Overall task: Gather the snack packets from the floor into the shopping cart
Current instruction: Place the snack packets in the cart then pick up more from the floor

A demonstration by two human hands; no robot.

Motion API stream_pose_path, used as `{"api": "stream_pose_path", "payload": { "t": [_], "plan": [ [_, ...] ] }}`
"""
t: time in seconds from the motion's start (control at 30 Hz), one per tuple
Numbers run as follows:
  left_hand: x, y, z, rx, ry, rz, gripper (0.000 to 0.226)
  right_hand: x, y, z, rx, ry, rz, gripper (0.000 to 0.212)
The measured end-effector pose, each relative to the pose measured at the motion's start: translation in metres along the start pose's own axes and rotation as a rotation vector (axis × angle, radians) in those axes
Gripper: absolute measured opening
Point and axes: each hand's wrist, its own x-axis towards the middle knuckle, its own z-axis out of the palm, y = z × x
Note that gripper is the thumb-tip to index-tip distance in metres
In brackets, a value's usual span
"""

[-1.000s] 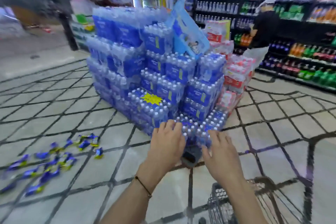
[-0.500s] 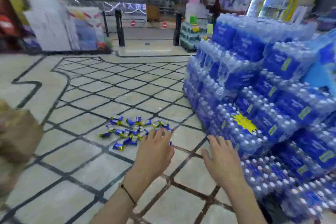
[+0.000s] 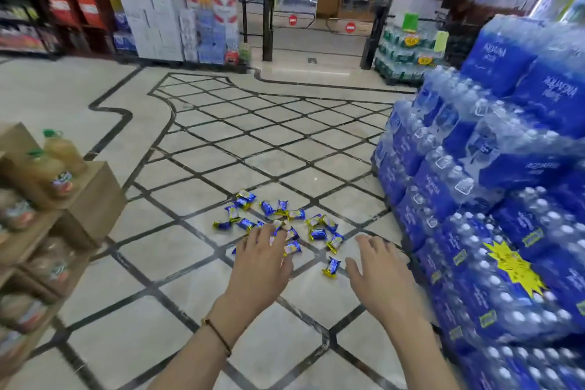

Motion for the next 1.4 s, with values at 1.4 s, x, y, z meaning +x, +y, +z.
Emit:
{"api": "stream_pose_path", "payload": {
  "t": [1.4],
  "plan": [
    [0.486, -0.417, 0.405, -0.034, -0.659, 0.030, 0.043, 0.617, -0.142, 0.519, 0.092, -0.628, -0.024, 0.039]
  ]
}}
